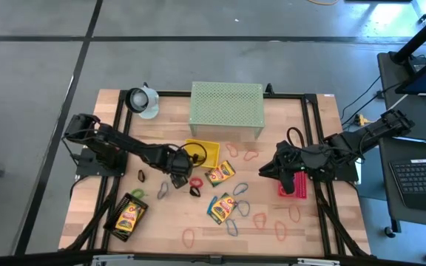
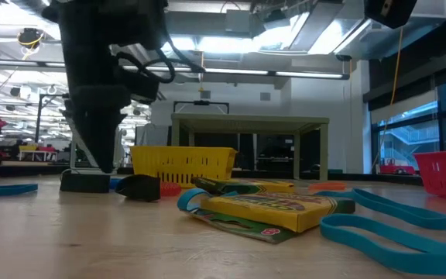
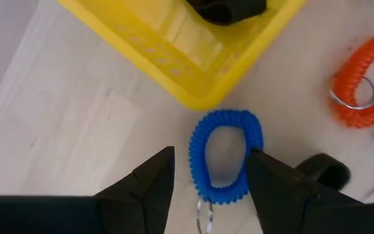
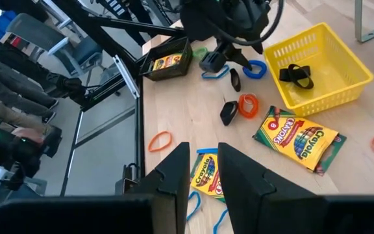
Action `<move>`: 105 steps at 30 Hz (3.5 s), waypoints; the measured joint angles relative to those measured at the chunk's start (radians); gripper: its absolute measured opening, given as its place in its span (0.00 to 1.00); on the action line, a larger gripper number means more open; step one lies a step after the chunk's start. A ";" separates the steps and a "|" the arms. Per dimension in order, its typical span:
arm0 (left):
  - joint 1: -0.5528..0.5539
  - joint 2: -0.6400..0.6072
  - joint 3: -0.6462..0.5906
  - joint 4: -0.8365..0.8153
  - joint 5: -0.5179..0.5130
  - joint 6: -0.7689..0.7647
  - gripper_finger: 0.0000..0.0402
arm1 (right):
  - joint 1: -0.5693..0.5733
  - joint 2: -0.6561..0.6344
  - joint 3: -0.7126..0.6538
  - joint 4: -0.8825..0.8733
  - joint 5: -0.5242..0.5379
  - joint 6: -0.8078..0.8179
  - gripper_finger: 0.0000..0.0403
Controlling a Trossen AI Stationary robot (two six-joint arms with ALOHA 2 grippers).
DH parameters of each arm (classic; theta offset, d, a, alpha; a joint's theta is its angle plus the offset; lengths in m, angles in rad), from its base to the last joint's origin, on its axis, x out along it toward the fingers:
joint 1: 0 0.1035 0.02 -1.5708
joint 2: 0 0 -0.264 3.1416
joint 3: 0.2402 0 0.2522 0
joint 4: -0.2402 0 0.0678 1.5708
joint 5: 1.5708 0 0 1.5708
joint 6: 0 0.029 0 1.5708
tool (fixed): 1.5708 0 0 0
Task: Pick & Place Office Desk Supplies
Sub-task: Put the blue spring keychain into the red bin
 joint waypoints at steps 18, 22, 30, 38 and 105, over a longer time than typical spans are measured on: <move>0.032 -0.002 -0.176 0.233 0.115 -0.087 0.44 | 0.000 0.000 0.000 0.000 0.003 0.003 0.20; 0.033 -0.001 -0.177 0.217 0.109 -0.088 0.29 | -0.009 0.000 0.000 0.000 0.003 0.003 0.20; 0.032 0.000 -0.178 0.217 0.193 -0.115 0.02 | -0.016 0.000 0.000 0.000 0.003 0.003 0.20; 0.012 -0.024 -0.133 0.199 0.244 -0.194 0.01 | -0.016 0.000 0.000 0.000 0.003 -0.001 0.20; 0.012 -0.198 0.257 0.677 0.425 -0.226 0.00 | -0.125 0.280 0.028 0.587 0.003 -1.177 0.56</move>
